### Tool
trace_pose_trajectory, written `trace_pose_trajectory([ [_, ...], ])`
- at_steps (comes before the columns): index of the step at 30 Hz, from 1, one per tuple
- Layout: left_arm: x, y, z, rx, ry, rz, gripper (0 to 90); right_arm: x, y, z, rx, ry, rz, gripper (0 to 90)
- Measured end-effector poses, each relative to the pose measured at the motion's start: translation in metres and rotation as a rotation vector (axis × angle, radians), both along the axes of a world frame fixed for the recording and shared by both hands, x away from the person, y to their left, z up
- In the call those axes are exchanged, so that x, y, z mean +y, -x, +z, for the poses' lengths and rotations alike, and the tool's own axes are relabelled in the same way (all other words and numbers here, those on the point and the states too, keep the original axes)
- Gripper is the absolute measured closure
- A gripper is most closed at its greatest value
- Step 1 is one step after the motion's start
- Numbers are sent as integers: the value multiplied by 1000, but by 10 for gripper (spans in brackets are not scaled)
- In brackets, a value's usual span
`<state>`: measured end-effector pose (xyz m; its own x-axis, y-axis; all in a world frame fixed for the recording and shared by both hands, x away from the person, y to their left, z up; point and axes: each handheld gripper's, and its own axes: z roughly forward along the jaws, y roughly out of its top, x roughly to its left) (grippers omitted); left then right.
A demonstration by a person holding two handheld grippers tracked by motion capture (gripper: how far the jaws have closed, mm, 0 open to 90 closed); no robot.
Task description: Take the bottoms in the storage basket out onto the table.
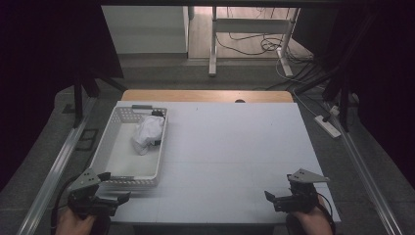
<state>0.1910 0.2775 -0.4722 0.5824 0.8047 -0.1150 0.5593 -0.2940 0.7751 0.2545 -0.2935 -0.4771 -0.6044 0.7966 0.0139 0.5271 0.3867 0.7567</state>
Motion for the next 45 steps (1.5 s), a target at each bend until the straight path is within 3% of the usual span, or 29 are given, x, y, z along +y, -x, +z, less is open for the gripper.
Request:
trace_pose_trajectory([
  [9,-6,-13,1,-4,-10,-35,0,0,0,0,2,0,4,0],
  [18,-10,-35,4,-5,-15,-19,0,1,-1,0,9,4,8,0],
  [29,-13,-51,3,-6,-26,-12,0,2,-1,-1,15,13,17,0],
  [45,-16,-75,7,-10,1,-19,0,3,-2,-1,20,20,25,0],
])
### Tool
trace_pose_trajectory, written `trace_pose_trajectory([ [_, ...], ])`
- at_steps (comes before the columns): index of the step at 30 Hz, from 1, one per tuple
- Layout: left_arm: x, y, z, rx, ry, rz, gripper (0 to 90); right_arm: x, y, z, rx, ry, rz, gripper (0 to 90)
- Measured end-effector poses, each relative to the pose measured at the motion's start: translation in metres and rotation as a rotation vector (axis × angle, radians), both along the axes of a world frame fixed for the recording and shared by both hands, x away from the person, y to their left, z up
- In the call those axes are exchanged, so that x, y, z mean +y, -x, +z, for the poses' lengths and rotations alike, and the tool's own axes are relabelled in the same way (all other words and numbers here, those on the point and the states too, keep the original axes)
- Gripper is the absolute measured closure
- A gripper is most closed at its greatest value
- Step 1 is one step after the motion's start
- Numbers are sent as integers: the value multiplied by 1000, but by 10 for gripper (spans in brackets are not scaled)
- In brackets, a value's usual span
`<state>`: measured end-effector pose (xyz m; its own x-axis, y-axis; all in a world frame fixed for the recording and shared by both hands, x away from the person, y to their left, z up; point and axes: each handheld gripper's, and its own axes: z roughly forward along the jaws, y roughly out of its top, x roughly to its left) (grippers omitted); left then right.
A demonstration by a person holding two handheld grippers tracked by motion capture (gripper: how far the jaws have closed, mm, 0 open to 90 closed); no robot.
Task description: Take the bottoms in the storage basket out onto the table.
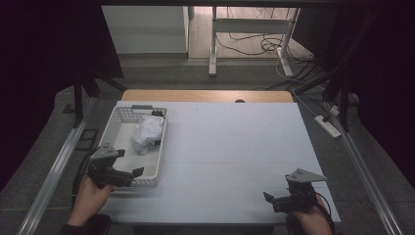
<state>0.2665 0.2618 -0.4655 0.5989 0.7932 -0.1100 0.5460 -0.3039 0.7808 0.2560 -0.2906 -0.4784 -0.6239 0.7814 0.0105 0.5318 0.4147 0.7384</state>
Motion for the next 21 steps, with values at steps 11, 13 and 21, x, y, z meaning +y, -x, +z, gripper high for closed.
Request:
trace_pose_trajectory([
  [11,2,-20,5,23,35,0,0,1,0,0,-1,6,-1,0],
  [13,1,-26,6,28,25,-2,0,1,0,0,0,6,-1,0],
  [21,-2,-42,7,35,3,8,0,1,0,0,0,7,-2,0],
])
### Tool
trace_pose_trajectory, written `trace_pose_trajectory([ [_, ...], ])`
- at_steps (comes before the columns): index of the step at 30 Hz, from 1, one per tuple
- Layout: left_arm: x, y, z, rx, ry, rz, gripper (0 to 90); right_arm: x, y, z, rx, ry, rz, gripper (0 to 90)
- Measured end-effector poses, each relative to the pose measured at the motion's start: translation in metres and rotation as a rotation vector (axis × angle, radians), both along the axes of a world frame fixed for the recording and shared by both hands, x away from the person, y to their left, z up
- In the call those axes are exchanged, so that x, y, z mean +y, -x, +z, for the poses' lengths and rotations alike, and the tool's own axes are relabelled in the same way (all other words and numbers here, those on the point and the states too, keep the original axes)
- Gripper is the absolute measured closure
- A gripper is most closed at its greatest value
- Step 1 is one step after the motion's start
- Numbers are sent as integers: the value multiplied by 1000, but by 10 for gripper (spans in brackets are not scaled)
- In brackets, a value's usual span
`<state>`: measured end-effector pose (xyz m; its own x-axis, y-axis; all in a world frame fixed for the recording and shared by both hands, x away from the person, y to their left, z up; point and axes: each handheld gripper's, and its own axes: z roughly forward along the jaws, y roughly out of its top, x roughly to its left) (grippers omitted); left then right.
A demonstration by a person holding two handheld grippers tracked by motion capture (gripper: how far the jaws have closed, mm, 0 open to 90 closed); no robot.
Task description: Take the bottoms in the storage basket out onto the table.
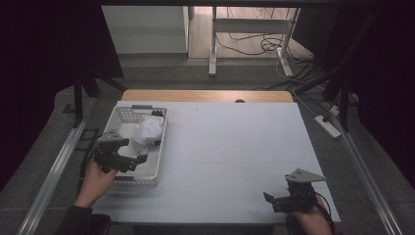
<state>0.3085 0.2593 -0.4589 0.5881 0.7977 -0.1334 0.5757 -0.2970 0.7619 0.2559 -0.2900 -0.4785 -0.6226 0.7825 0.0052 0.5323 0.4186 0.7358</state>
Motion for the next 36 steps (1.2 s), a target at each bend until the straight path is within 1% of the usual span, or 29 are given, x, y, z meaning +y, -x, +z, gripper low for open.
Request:
trace_pose_trajectory([
  [4,-2,-9,1,5,-2,8,0,0,0,0,0,1,0,0],
  [6,-3,-13,2,-5,-8,13,0,0,0,0,1,1,0,0],
  [8,-3,-19,4,-8,3,3,0,0,0,0,0,3,1,0],
  [9,-3,-19,4,-8,3,3,0,0,0,0,0,3,1,0],
  [14,-5,-28,5,-12,-12,-1,0,0,0,0,1,2,0,0],
  [17,-5,-35,6,-3,-23,-6,0,0,0,0,3,4,0,0],
  [18,-5,-35,6,-3,-23,-6,0,0,0,0,3,4,0,0],
  [20,-5,-39,6,0,-16,-5,0,0,0,0,3,5,1,0],
  [27,0,-52,10,19,-16,-6,0,1,-1,0,6,8,1,0],
  [29,1,-56,12,15,-34,-7,1,1,0,0,5,10,1,0],
  [30,1,-61,14,15,-42,-9,0,1,0,0,5,12,2,0],
  [31,1,-61,14,15,-42,-9,0,1,0,0,5,13,2,0],
  [33,2,-66,16,17,-24,-14,0,1,0,0,5,13,2,0],
  [36,3,-73,17,11,-34,-11,0,1,0,0,5,14,3,0],
])
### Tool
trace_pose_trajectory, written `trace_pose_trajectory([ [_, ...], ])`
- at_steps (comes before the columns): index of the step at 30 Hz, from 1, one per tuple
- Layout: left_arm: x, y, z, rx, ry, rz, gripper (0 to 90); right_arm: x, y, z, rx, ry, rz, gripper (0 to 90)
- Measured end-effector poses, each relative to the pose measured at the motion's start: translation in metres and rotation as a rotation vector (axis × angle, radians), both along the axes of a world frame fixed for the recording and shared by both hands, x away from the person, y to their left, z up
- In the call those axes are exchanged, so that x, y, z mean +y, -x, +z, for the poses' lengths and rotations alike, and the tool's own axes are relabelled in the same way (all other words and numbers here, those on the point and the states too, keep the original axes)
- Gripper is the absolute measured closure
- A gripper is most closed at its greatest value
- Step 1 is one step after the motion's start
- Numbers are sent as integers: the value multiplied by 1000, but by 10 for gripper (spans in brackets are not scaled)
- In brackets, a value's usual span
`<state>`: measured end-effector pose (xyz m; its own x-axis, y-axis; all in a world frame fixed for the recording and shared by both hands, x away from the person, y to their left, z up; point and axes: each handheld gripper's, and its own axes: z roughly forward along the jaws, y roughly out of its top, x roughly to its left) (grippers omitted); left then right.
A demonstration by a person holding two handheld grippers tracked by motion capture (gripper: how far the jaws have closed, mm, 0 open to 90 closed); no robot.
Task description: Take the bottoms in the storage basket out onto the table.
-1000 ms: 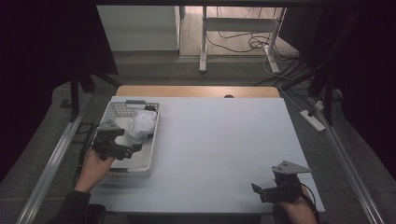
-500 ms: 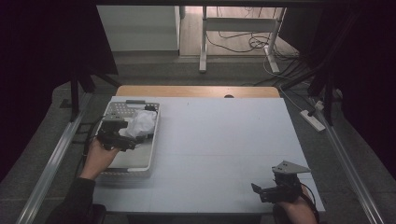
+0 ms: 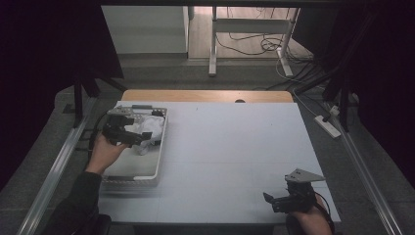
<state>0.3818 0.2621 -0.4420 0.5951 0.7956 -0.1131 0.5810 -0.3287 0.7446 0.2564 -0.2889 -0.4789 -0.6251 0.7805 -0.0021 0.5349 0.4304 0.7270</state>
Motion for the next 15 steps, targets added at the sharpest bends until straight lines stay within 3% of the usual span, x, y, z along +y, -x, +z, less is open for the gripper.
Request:
trace_pose_trajectory([
  [5,0,-13,-2,7,-12,4,0,0,0,0,0,1,2,0],
  [15,-2,-45,-13,79,-47,15,0,1,0,0,1,1,5,0],
])
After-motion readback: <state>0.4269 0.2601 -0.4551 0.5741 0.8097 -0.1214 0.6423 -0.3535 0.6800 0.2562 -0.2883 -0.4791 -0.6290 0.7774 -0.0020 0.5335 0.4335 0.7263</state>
